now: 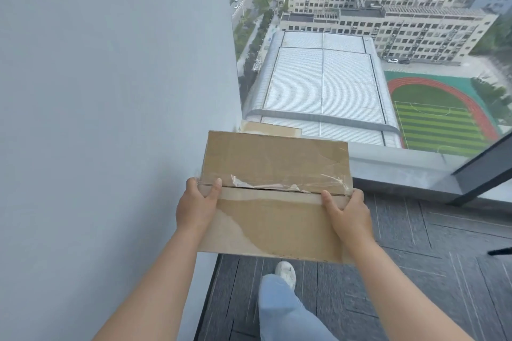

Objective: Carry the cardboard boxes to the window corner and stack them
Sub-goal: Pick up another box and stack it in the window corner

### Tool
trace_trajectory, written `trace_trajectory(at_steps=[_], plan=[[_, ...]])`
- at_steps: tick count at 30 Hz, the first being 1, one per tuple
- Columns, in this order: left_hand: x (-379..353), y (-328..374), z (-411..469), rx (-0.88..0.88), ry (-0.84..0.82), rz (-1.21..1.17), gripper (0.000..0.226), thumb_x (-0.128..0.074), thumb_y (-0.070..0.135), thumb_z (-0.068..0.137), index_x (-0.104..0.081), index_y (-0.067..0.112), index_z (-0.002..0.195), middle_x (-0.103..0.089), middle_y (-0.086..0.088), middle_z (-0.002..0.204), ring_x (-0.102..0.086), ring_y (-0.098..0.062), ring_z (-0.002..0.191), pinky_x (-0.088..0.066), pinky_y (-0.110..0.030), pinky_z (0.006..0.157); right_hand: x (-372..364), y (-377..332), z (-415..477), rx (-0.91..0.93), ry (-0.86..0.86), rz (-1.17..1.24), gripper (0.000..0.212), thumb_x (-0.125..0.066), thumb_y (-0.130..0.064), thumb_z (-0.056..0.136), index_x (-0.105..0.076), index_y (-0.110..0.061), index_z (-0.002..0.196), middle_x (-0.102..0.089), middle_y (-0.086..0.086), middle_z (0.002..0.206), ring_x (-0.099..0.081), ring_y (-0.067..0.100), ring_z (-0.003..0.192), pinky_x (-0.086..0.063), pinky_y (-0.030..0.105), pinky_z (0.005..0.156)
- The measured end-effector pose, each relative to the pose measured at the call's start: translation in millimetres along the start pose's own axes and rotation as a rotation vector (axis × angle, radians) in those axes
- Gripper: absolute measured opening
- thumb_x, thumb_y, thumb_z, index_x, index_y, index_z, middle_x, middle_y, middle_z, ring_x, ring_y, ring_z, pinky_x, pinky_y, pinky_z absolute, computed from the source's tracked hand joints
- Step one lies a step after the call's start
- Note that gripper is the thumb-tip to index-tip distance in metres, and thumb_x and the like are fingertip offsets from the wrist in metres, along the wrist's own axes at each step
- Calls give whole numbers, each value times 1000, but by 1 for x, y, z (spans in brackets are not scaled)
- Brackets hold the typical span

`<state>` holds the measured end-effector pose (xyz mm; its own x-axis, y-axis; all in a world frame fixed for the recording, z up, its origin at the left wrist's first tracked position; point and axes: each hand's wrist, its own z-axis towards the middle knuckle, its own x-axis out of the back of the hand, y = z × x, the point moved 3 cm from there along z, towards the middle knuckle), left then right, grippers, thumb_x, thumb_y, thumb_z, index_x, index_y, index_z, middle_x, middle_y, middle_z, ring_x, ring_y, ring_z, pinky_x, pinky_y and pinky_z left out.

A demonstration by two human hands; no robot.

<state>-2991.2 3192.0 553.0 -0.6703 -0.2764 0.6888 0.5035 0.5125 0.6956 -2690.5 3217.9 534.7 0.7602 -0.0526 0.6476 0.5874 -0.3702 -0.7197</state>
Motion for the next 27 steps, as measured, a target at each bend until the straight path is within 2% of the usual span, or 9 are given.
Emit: trace_trajectory(at_steps=[3,6,10,13,16,20,27], plan=[[-12,22,52,13,-12,-2,48,-48,47,90,-44,11,120,-59,-7,107,-54,-27,97,-38,-32,73,-8,-23,53,-5,-10,3,59,-56,-52,85,-38,-8,119,-55,14,119,-53,33,106,-46,42,84],[-27,47,104,12,-25,-18,43,-50,46,90,-48,10,112,-58,-4,99,-55,-27,96,-37,-32,72,-14,-44,107,-3,-25,-6,63,-55,-53,85,-37,-6,122,-55,14,119,-53,32,105,-45,39,80],[-49,76,170,23,-31,-42,49,-51,46,89,-48,10,122,-60,-8,115,-55,-28,105,-39,-30,78,-25,-66,170,-8,-42,-22,65,-53,-53,86,-35,-4,125,-54,15,118,-53,32,103,-42,35,75],[-65,87,208,46,-35,-48,52,-51,46,89,-47,8,125,-58,-10,121,-53,-30,112,-40,-32,84,-38,-77,207,-30,-49,-18,70,-54,-54,86,-34,-2,129,-54,17,121,-53,33,107,-42,35,77],[-84,91,246,71,-55,-26,51,-50,47,90,-49,7,121,-59,-10,119,-54,-30,109,-39,-32,82,-55,-83,241,-68,-60,-31,70,-54,-54,85,-34,-3,128,-54,17,120,-54,34,106,-45,37,80],[-105,92,290,95,-112,4,44,-49,47,90,-50,10,113,-61,-8,111,-56,-28,103,-39,-31,77,-77,-87,275,-141,-88,-35,64,-54,-53,86,-34,-5,124,-55,15,117,-54,32,101,-43,35,76],[-147,82,351,117,-187,103,41,-47,46,91,-50,9,108,-62,-11,108,-56,-29,96,-39,-32,74,-122,-77,321,-269,-95,-39,64,-56,-50,86,-35,-4,124,-53,17,122,-53,35,109,-45,38,84]])
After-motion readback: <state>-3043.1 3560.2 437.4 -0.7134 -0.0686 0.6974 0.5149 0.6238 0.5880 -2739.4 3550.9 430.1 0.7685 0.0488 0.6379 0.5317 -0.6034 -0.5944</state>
